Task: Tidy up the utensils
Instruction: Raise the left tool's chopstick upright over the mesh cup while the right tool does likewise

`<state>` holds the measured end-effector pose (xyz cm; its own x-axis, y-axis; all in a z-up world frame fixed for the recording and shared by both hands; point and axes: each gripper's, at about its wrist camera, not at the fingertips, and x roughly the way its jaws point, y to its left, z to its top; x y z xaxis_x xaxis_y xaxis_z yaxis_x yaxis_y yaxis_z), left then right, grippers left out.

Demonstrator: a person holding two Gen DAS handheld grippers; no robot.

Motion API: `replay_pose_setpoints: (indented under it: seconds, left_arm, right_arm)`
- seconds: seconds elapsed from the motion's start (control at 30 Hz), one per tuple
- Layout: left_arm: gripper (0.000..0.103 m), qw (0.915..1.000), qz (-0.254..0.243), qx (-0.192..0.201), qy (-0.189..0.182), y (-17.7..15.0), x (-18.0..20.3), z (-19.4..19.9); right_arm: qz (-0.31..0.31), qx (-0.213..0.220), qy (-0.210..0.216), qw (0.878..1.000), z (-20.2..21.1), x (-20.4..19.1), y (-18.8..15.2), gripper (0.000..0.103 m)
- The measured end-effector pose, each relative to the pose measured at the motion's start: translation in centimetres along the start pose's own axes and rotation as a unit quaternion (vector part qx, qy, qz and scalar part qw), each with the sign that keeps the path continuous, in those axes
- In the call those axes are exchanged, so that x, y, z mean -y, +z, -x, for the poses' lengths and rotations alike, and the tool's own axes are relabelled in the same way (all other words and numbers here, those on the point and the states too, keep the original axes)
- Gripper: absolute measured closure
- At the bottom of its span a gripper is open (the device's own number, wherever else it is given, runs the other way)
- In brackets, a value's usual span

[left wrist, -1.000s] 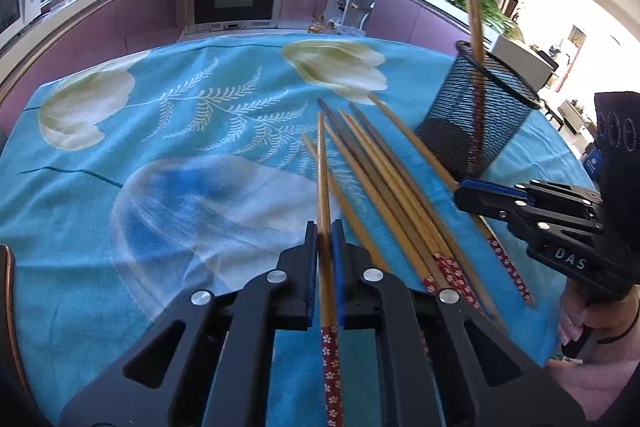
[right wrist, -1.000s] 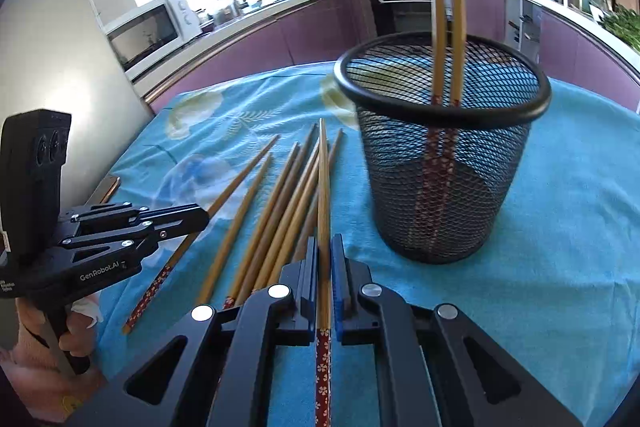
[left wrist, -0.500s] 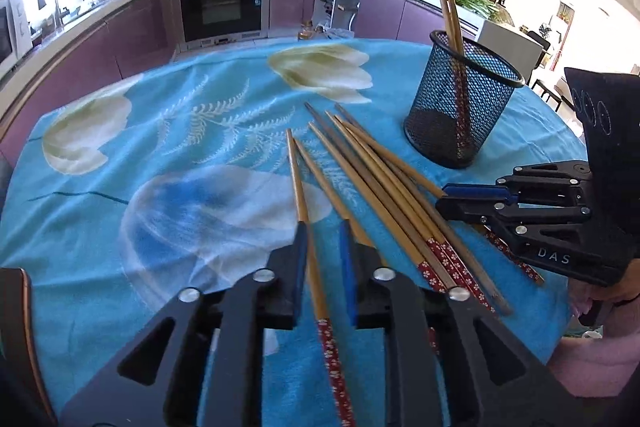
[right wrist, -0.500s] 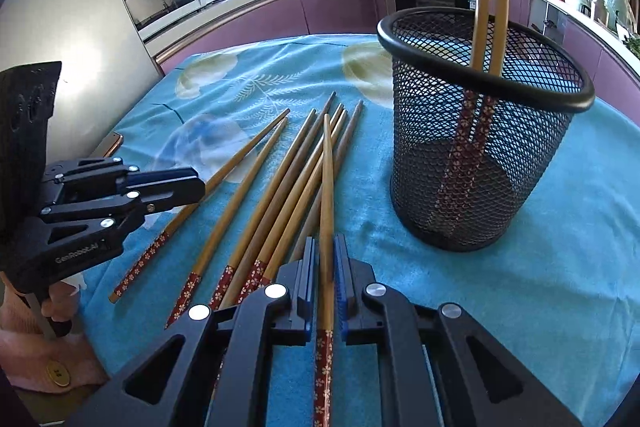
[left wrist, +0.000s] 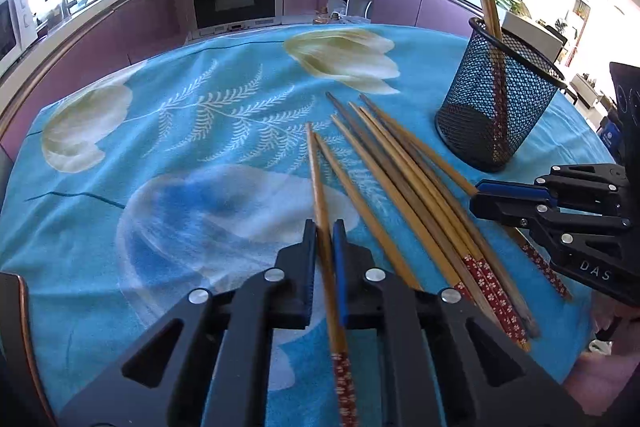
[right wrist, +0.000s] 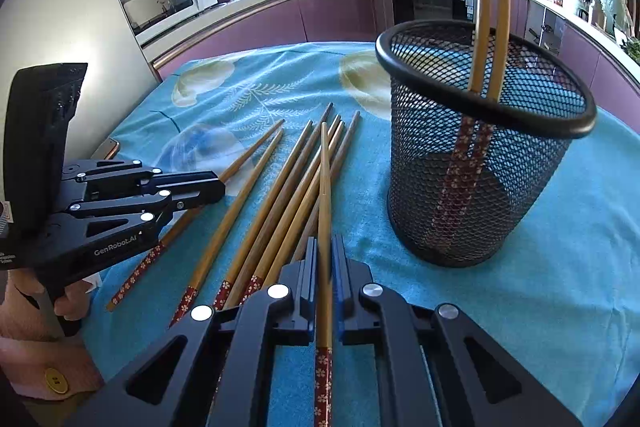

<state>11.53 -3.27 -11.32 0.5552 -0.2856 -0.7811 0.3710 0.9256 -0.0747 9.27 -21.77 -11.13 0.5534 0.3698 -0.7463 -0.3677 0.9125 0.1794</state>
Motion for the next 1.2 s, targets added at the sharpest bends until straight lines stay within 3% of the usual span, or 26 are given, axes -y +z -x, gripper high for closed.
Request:
replay_pose_setpoints:
  seconds: [0.2, 0.43, 0.67, 0.9, 1.2]
  left_arm:
    - [0.095, 0.9996, -0.005, 0.024, -0.013, 0.0, 0.5, 1.9]
    - [0.095, 0.9945, -0.014, 0.072, -0.075, 1.2, 1.1, 6.5]
    - [0.096, 0.9837, -0.025, 0.119, -0.132, 2.2, 1.9, 10.9]
    - [0.096, 0.9745, -0.027, 0.158, -0.157, 3.9, 2.2, 13.1]
    - [0.096, 0.9585, -0.032, 0.219, -0.179, 8.9, 4.2, 14.9]
  right_arm:
    - [0.006, 0.036, 0.014, 0.999, 2.5, 0.0, 0.3, 0.097]
    - [0.006, 0.096, 0.025, 0.995, 6.6, 0.1, 1.0, 0.097]
    - [-0.002, 0.144, 0.033, 0.989, 10.1, 0.9, 1.6, 0.097]
    - [-0.002, 0.180, 0.036, 0.983, 12.5, 1.8, 2.9, 0.097]
    - [0.014, 0.230, 0.010, 0.973, 16.3, 2.9, 5.6, 0.097]
